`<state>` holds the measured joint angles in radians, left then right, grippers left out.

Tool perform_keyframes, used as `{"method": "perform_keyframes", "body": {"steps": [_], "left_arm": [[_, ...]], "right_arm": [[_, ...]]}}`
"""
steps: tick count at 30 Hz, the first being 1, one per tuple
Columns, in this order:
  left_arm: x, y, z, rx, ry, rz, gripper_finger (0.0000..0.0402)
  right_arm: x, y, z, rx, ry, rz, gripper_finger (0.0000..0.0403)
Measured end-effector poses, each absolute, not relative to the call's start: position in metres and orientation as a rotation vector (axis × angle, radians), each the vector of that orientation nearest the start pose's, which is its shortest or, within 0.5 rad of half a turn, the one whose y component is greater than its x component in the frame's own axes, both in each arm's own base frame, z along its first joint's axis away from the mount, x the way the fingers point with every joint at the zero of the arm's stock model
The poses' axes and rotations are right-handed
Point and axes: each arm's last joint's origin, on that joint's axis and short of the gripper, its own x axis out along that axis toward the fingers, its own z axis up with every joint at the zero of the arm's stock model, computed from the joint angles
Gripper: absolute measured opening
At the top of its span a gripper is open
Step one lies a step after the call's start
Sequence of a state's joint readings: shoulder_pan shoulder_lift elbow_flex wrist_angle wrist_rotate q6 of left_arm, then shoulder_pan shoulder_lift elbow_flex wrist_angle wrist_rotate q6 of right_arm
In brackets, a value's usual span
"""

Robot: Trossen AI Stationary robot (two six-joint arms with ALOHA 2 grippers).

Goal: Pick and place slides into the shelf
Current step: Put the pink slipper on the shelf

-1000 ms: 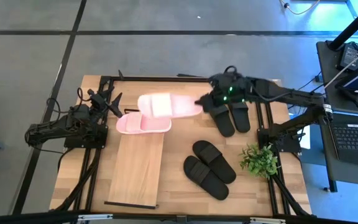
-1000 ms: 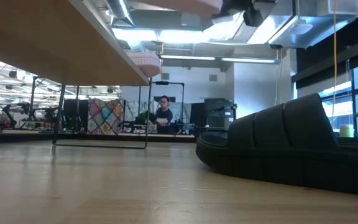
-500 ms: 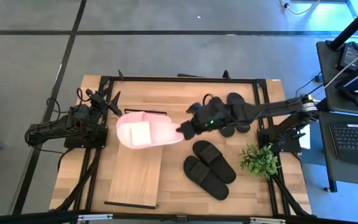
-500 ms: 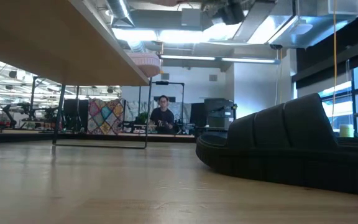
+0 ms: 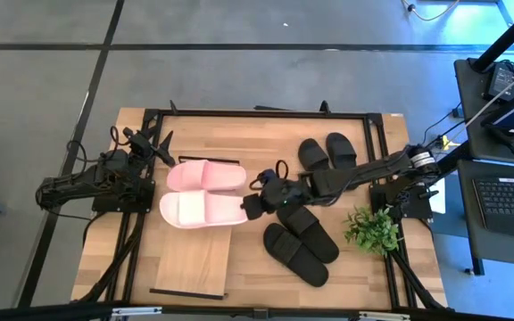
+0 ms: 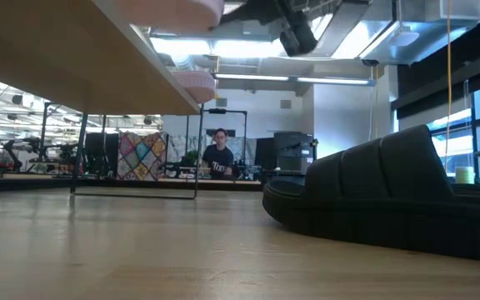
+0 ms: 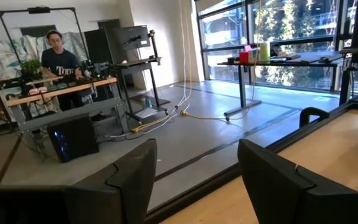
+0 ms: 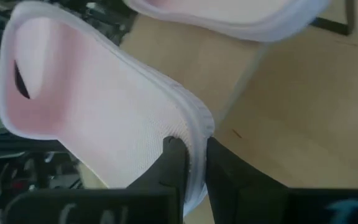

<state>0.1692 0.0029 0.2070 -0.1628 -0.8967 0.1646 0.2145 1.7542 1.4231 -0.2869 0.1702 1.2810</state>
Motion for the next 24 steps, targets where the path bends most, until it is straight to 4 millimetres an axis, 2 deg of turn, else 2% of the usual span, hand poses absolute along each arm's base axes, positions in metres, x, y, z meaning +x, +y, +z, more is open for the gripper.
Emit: {"method": "perform_keyframes", "body": {"steps": [6,24], "left_arm": [[0.065,0.034,0.216,0.134,0.048,1.066,0.0217],[0.065,0.034,0.216,0.134,0.048,1.067,0.0217]], "right_arm": [[0.397,0.081,0.271,1.143,0.550,-0.380,0.0045],[0.399,0.071,0.270,1.140,0.516,-0.432,0.0045]]}}
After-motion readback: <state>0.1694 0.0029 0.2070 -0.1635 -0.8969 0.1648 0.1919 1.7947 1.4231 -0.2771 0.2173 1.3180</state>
